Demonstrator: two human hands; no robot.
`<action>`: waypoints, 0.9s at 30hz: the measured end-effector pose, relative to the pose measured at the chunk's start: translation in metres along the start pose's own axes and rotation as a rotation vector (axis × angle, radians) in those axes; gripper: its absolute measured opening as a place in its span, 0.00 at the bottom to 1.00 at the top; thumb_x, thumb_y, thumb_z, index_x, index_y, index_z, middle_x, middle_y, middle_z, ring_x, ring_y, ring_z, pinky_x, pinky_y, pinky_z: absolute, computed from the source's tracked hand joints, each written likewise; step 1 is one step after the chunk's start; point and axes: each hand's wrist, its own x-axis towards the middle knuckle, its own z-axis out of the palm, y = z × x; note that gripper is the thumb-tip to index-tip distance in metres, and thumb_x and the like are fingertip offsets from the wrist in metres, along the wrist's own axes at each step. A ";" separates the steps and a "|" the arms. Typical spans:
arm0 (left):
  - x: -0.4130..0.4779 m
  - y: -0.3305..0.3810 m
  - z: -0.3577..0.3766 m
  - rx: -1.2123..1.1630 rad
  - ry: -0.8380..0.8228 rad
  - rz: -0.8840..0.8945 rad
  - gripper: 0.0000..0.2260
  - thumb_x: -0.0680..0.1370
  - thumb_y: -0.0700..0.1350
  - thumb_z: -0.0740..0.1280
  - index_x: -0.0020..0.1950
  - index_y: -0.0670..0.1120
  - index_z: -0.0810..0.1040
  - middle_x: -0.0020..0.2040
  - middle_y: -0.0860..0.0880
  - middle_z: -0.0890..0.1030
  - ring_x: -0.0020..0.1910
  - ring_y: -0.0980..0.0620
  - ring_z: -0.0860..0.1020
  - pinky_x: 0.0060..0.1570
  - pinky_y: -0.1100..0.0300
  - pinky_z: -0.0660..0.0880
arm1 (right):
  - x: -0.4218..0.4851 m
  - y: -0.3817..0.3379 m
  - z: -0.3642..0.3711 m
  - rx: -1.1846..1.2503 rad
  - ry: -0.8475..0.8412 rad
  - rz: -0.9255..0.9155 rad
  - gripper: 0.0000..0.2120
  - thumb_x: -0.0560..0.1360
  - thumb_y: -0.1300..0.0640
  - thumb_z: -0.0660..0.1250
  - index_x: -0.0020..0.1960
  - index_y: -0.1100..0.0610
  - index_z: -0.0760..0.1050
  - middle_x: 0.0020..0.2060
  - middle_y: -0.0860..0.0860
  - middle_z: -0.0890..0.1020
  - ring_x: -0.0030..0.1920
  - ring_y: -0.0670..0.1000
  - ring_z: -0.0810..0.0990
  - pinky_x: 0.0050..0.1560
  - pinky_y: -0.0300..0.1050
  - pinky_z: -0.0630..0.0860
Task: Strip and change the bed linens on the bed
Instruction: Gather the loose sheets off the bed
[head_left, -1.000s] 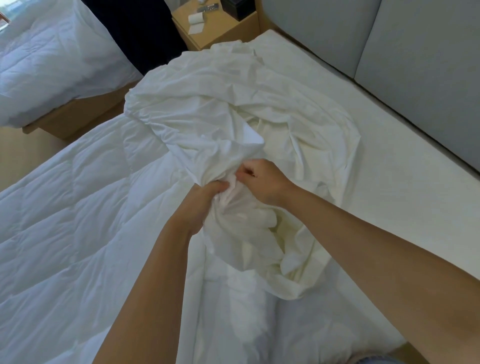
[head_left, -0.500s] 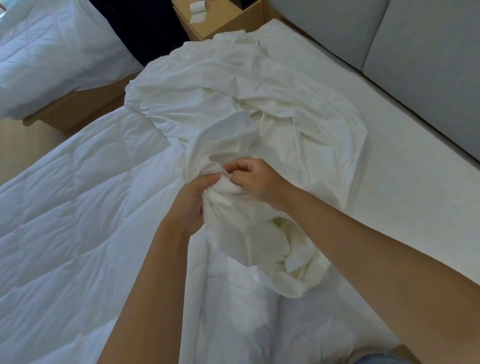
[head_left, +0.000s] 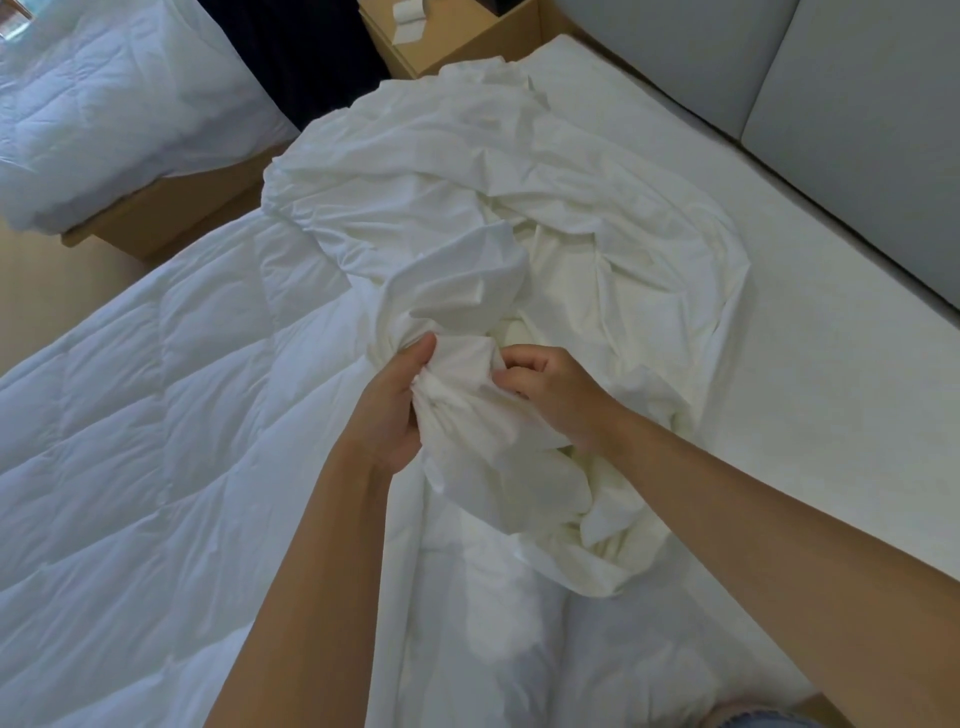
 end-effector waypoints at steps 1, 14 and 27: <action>0.000 0.000 0.000 0.020 0.007 -0.005 0.20 0.76 0.52 0.62 0.63 0.42 0.75 0.58 0.43 0.81 0.58 0.45 0.79 0.50 0.55 0.78 | 0.001 -0.001 -0.001 -0.054 0.033 -0.005 0.09 0.77 0.56 0.65 0.40 0.56 0.80 0.33 0.46 0.78 0.35 0.43 0.75 0.38 0.35 0.70; 0.002 0.006 0.017 0.793 -0.041 0.203 0.09 0.75 0.44 0.68 0.53 0.54 0.78 0.45 0.58 0.83 0.47 0.60 0.81 0.42 0.67 0.75 | 0.006 -0.048 0.022 -0.369 0.192 -0.456 0.08 0.77 0.63 0.63 0.45 0.64 0.79 0.36 0.47 0.75 0.39 0.47 0.74 0.44 0.35 0.71; -0.007 0.008 0.014 0.561 0.080 0.197 0.09 0.76 0.48 0.68 0.52 0.61 0.75 0.45 0.66 0.82 0.45 0.65 0.80 0.41 0.67 0.75 | 0.015 0.005 0.006 -0.487 0.155 -0.225 0.08 0.78 0.63 0.61 0.48 0.65 0.77 0.47 0.58 0.79 0.45 0.52 0.75 0.42 0.34 0.67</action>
